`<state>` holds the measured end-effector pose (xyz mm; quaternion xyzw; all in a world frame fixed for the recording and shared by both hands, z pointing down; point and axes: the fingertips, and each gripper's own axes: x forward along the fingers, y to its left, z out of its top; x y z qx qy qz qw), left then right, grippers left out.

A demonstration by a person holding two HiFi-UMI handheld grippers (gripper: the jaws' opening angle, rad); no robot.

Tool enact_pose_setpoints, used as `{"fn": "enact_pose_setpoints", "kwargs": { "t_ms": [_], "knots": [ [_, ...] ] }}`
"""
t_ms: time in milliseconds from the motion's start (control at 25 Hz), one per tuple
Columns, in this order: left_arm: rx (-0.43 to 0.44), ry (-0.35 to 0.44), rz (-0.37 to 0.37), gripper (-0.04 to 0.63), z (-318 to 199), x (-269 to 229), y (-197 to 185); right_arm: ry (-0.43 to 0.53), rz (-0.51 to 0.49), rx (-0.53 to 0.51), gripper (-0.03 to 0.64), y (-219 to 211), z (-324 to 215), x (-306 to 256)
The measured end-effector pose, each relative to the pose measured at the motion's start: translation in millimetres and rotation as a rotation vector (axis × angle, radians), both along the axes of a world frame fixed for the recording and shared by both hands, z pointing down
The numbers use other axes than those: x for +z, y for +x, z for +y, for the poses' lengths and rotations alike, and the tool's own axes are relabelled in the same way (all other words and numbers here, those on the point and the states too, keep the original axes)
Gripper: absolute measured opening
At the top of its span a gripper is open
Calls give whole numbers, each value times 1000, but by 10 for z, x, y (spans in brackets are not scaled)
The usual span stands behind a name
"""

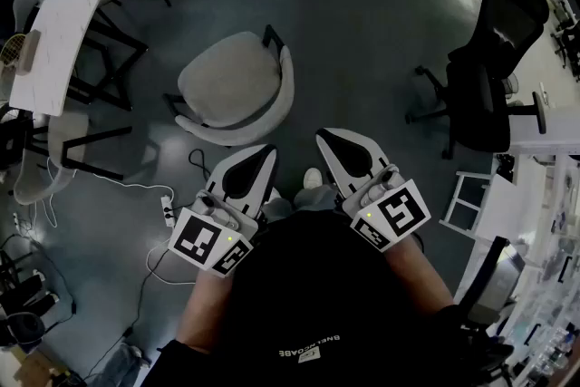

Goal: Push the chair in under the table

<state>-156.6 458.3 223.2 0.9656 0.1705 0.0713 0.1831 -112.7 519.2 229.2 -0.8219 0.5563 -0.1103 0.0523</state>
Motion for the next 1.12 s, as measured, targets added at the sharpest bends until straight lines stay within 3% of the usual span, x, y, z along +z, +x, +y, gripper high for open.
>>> {"fn": "enact_pose_setpoints", "kwargs": {
  "t_ms": [280,720,1120],
  "knots": [
    [-13,-52,5,5,76,-19,51,-4,15,-33,11,-13,21,10],
    [-40,0,-60,5,133,162,174,7,-8,-51,11,227,69,66],
    [-137,19,-98,5,305,253,372,27,-31,-114,11,511,224,163]
  ]
}}
